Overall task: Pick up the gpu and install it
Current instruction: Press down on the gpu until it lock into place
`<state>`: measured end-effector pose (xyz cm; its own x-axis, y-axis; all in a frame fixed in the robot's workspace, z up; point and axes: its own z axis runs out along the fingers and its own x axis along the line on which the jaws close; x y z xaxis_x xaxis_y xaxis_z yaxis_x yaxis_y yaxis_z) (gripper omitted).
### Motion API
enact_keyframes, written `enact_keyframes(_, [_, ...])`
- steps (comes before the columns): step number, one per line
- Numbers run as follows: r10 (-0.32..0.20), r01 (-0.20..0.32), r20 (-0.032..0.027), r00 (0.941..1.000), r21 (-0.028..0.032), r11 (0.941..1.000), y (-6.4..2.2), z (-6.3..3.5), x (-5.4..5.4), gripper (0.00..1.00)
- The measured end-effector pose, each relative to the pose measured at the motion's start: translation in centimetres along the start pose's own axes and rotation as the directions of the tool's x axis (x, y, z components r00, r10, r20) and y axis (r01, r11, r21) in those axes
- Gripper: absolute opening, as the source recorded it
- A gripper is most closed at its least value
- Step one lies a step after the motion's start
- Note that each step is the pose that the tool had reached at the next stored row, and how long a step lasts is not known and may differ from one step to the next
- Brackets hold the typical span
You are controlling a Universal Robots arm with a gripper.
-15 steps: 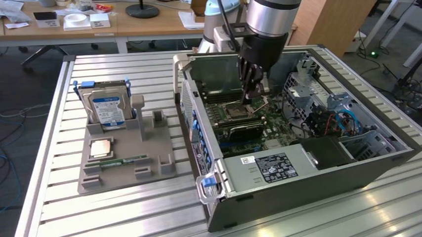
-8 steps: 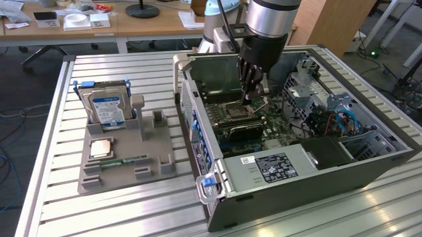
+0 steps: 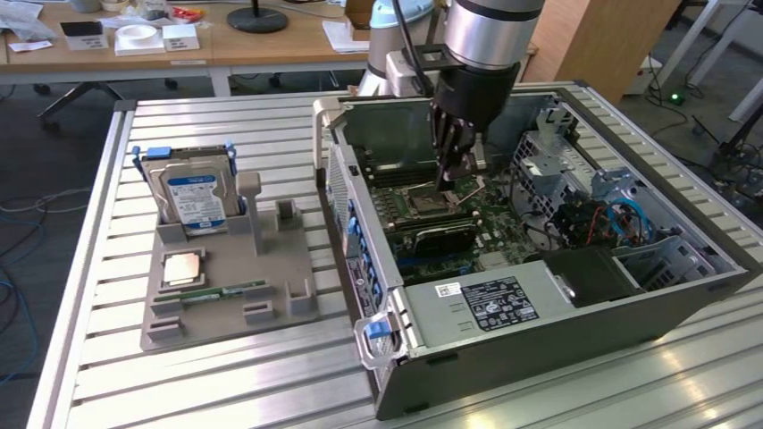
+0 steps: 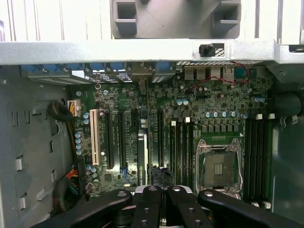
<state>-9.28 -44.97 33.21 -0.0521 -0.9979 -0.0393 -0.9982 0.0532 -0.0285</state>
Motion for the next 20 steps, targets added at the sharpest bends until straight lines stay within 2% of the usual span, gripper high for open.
enact_keyframes(11, [0.000, 0.000, -0.0002, 1.0000, -0.0004, 1.0000, 0.06, 1.88, 0.1, 0.11])
enact_keyframes(18, [0.000, 0.000, -0.0002, 1.0000, -0.0004, 1.0000, 0.06, 1.92, 0.1, 0.11])
enact_keyframes(20, [0.000, 0.000, -0.0001, 1.0000, -0.0025, 1.0000, 0.04, 1.93, 0.1, 0.11])
